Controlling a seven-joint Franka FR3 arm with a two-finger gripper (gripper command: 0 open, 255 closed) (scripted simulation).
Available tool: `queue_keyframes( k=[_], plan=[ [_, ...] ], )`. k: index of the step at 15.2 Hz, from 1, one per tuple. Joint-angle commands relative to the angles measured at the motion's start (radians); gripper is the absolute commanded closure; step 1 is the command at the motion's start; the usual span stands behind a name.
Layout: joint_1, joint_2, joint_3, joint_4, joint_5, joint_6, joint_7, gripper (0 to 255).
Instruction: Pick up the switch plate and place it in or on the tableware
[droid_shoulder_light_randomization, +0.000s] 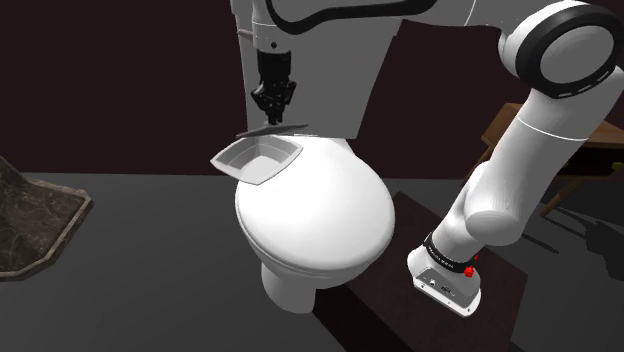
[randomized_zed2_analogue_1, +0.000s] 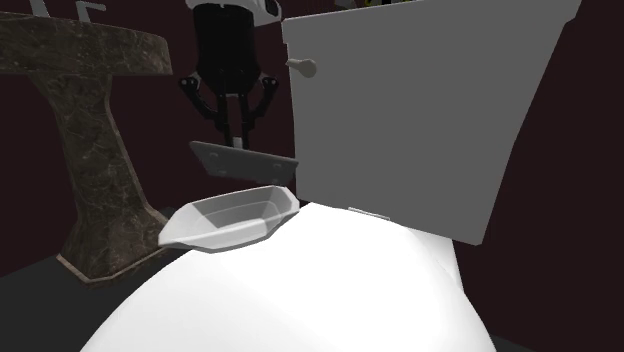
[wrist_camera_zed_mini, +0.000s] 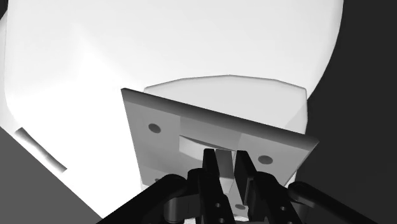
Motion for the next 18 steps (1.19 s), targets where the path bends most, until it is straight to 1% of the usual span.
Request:
queue_keyframes(
  k=[1,14,18],
  plan=[
    [0.002,0.003,0.001,-0.020,0.000,0.024,0.003,255],
    [0.000,0.028,0.004,-0.166,-0.006,0.194,0.004,255],
    [0.000,0.028,0.004,-0.166,-0.006,0.194,0.004,255]
  ],
)
